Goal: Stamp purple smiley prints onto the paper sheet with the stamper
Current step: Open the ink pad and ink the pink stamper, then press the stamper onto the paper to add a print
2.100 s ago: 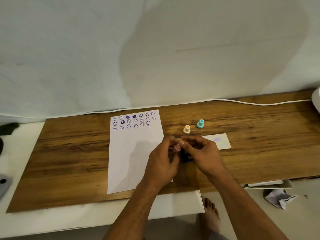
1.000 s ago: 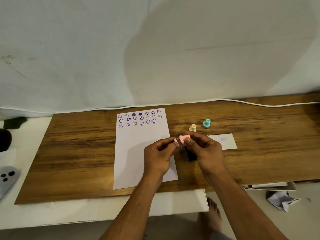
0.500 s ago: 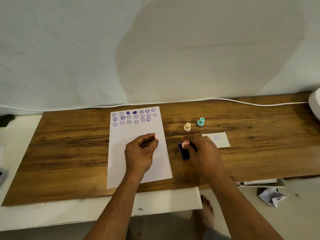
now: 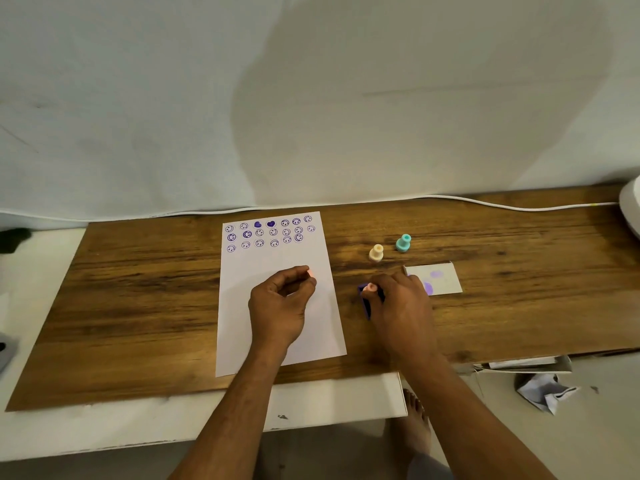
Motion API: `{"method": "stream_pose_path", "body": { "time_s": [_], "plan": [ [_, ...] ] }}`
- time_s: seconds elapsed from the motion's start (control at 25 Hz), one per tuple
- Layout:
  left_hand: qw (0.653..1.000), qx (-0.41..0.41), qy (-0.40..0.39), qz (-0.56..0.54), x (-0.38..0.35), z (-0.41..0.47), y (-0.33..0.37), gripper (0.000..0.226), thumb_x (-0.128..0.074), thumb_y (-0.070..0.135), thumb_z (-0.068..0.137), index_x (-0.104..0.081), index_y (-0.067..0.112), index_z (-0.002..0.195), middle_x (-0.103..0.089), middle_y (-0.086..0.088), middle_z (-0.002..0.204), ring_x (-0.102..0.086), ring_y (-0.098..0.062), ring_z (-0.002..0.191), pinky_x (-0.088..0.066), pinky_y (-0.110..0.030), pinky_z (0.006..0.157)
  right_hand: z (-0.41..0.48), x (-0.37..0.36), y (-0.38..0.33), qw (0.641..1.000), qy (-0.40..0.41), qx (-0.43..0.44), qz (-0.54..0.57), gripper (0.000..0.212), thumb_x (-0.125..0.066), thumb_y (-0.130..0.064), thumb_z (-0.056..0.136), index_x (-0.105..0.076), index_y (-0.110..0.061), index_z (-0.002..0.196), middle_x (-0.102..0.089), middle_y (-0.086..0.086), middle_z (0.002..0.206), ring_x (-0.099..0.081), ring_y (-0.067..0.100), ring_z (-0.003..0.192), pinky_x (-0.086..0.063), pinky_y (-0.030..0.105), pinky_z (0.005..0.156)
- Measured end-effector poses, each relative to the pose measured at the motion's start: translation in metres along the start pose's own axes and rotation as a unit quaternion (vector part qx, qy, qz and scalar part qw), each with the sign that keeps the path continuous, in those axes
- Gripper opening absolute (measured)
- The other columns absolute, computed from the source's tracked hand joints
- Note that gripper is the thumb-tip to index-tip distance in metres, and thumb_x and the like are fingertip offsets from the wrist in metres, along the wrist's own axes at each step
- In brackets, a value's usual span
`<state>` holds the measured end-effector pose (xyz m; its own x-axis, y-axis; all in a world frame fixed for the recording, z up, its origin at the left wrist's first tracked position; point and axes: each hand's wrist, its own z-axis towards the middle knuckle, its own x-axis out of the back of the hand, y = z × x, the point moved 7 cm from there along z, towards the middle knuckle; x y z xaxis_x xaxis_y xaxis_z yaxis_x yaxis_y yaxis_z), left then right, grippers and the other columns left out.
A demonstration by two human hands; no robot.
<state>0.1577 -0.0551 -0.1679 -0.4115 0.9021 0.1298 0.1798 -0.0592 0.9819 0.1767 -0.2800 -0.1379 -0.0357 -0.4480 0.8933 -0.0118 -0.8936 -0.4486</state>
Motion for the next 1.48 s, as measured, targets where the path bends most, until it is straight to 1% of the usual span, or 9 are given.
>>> {"method": "stream_pose_path", "body": {
  "time_s": [0.24, 0.48, 0.84, 1.04, 1.16, 1.28, 1.32, 1.4, 1.48],
  "plan": [
    [1.0, 0.003, -0.001, 0.004, 0.001, 0.001, 0.0, 0.028, -0.085, 0.017, 0.084, -0.076, 0.04, 0.097, -0.074, 0.034, 0.085, -0.071, 0.012, 0.088, -0.05, -0.002, 0.067, 0.003, 0.001, 0.001, 1.0, -0.007, 0.016, 0.008, 0.027, -0.075, -0.016, 0.092, -0.076, -0.016, 0.119, -0.076, 0.005, 0.112, -0.058, 0.022, 0.109, -0.048, 0.032, 0.082],
    [1.0, -0.001, -0.007, 0.01, 0.0, 0.001, 0.001, 0.03, -0.084, 0.017, 0.085, -0.074, 0.044, 0.095, -0.071, 0.042, 0.082, -0.069, 0.016, 0.087, -0.048, 0.0, 0.066, 0.003, -0.003, 0.004, 0.999, -0.044, 0.007, 0.01, 0.036, -0.078, -0.016, 0.09, -0.073, -0.021, 0.125, -0.074, 0.003, 0.119, -0.057, 0.023, 0.117, -0.056, 0.039, 0.09],
    [1.0, 0.005, -0.003, -0.001, 0.002, 0.003, -0.001, 0.03, -0.084, 0.017, 0.085, -0.074, 0.044, 0.094, -0.072, 0.04, 0.082, -0.07, 0.015, 0.088, -0.05, -0.001, 0.067, 0.004, -0.003, 0.003, 0.999, -0.032, 0.019, 0.002, 0.033, -0.08, -0.016, 0.089, -0.074, -0.019, 0.121, -0.075, 0.005, 0.115, -0.059, 0.024, 0.113, -0.053, 0.036, 0.085],
    [0.994, 0.068, 0.022, -0.082, 0.009, 0.002, -0.015, 0.021, -0.084, 0.017, 0.085, -0.08, 0.037, 0.09, -0.079, 0.028, 0.09, -0.073, 0.005, 0.091, -0.054, -0.007, 0.066, 0.005, -0.001, 0.004, 0.999, -0.034, 0.024, -0.007, 0.028, -0.078, -0.019, 0.091, -0.075, -0.019, 0.119, -0.075, 0.004, 0.113, -0.059, 0.021, 0.108, -0.046, 0.029, 0.08],
    [0.991, 0.083, 0.028, -0.098, 0.013, 0.003, -0.017, 0.021, -0.084, 0.014, 0.085, -0.08, 0.034, 0.089, -0.079, 0.025, 0.09, -0.074, 0.003, 0.089, -0.055, -0.008, 0.065, 0.004, 0.009, -0.005, 0.996, 0.014, -0.006, 0.093, 0.022, -0.075, -0.027, 0.094, -0.077, -0.022, 0.116, -0.073, -0.004, 0.108, -0.054, 0.01, 0.097, -0.044, 0.025, 0.074],
    [0.989, 0.103, 0.042, -0.096, 0.016, 0.003, -0.022, 0.02, -0.084, 0.014, 0.084, -0.081, 0.033, 0.09, -0.08, 0.021, 0.09, -0.077, -0.007, 0.09, -0.059, -0.016, 0.074, 0.026, 0.014, -0.033, 0.964, 0.046, -0.041, 0.259, 0.024, -0.077, -0.025, 0.093, -0.076, -0.03, 0.116, -0.073, -0.013, 0.109, -0.065, 0.003, 0.093, -0.055, 0.023, 0.076],
    [0.988, 0.112, 0.048, -0.095, 0.017, 0.002, -0.024, 0.019, -0.084, 0.015, 0.085, -0.081, 0.033, 0.09, -0.081, 0.02, 0.09, -0.076, -0.009, 0.091, -0.06, -0.02, 0.078, 0.039, 0.011, -0.045, 0.958, 0.036, -0.044, 0.281, 0.024, -0.078, -0.025, 0.091, -0.076, -0.031, 0.114, -0.071, -0.019, 0.104, -0.066, -0.002, 0.089, -0.055, 0.019, 0.073],
    [0.986, 0.122, 0.058, -0.094, 0.019, 0.001, -0.028, 0.018, -0.084, 0.016, 0.085, -0.081, 0.034, 0.09, -0.08, 0.02, 0.089, -0.075, -0.011, 0.094, -0.061, -0.026, 0.084, 0.064, 0.001, -0.067, 0.95, 0.017, -0.048, 0.307, 0.021, -0.082, -0.027, 0.088, -0.072, -0.034, 0.106, -0.065, -0.03, 0.09, -0.064, -0.015, 0.078, -0.046, 0.004, 0.059],
    [0.986, 0.126, 0.063, -0.092, 0.021, 0.001, -0.031, 0.018, -0.084, 0.017, 0.085, -0.081, 0.034, 0.089, -0.08, 0.018, 0.092, -0.075, -0.013, 0.095, -0.061, -0.03, 0.088, 0.085, -0.013, -0.08, 0.952, 0.01, -0.046, 0.303, 0.02, -0.082, -0.024, 0.088, -0.073, -0.029, 0.105, -0.059, -0.033, 0.083, -0.061, -0.018, 0.073, -0.044, 0.002, 0.054]
  ]
}}
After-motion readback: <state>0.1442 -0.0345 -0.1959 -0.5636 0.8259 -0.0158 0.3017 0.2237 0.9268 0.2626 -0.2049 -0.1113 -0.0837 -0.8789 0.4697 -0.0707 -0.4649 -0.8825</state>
